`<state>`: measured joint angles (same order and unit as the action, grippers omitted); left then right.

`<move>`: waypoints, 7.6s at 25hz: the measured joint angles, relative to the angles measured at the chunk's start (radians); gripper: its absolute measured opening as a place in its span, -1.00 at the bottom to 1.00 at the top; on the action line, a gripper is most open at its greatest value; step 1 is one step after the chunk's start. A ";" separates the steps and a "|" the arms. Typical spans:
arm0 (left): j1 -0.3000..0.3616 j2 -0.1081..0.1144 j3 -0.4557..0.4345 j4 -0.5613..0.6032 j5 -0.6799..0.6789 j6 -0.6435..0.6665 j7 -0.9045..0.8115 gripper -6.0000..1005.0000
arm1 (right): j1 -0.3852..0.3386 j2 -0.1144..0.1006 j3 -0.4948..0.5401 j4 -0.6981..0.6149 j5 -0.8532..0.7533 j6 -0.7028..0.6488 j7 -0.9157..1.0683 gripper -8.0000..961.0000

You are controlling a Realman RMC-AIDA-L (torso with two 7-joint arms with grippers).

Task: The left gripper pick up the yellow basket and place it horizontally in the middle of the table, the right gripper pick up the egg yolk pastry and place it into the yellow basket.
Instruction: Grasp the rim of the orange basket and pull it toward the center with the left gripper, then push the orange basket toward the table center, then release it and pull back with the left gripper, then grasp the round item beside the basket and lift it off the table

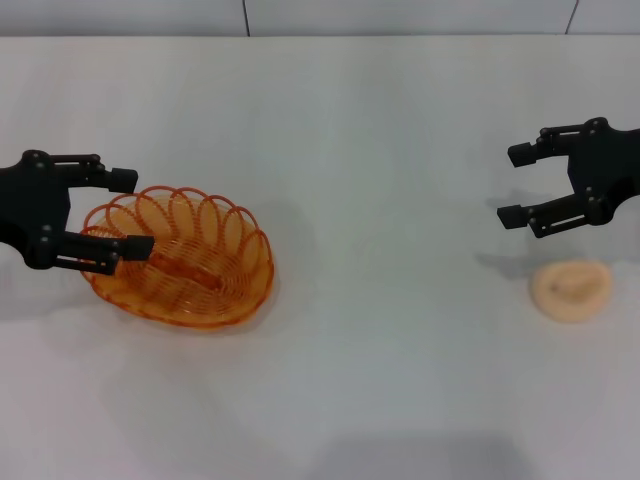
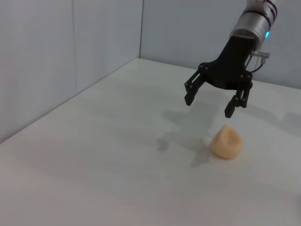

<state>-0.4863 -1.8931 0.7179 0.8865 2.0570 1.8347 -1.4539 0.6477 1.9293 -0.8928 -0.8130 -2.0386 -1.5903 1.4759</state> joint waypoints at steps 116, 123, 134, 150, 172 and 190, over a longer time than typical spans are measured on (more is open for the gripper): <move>-0.283 -0.158 0.143 -0.004 0.473 -0.226 -1.327 -0.80 | -0.010 0.046 0.011 -0.043 0.002 0.102 -0.057 0.76; -0.302 -0.175 0.173 -0.026 0.473 -0.252 -1.426 -0.76 | -0.022 0.049 0.011 -0.055 0.004 0.102 -0.069 0.76; -0.353 -0.181 0.176 -0.137 0.472 -0.305 -1.439 -0.69 | -0.034 0.050 0.011 -0.063 0.005 0.102 -0.083 0.76; -0.363 -0.179 0.174 -0.142 0.454 -0.312 -1.442 -0.43 | -0.033 0.049 0.011 -0.066 0.004 0.130 -0.094 0.76; -0.128 -0.113 0.150 0.081 0.172 -0.177 -0.929 0.74 | -0.080 0.020 0.011 -0.105 0.003 0.037 -0.021 0.75; 0.227 -0.144 0.145 0.190 -0.039 -0.105 -0.030 0.74 | -0.120 -0.017 0.004 -0.198 -0.091 -0.130 0.039 0.75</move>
<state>-0.2598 -2.0371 0.8627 1.0765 2.0182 1.7298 -1.4844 0.5281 1.9120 -0.8885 -1.0111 -2.1295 -1.7205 1.5148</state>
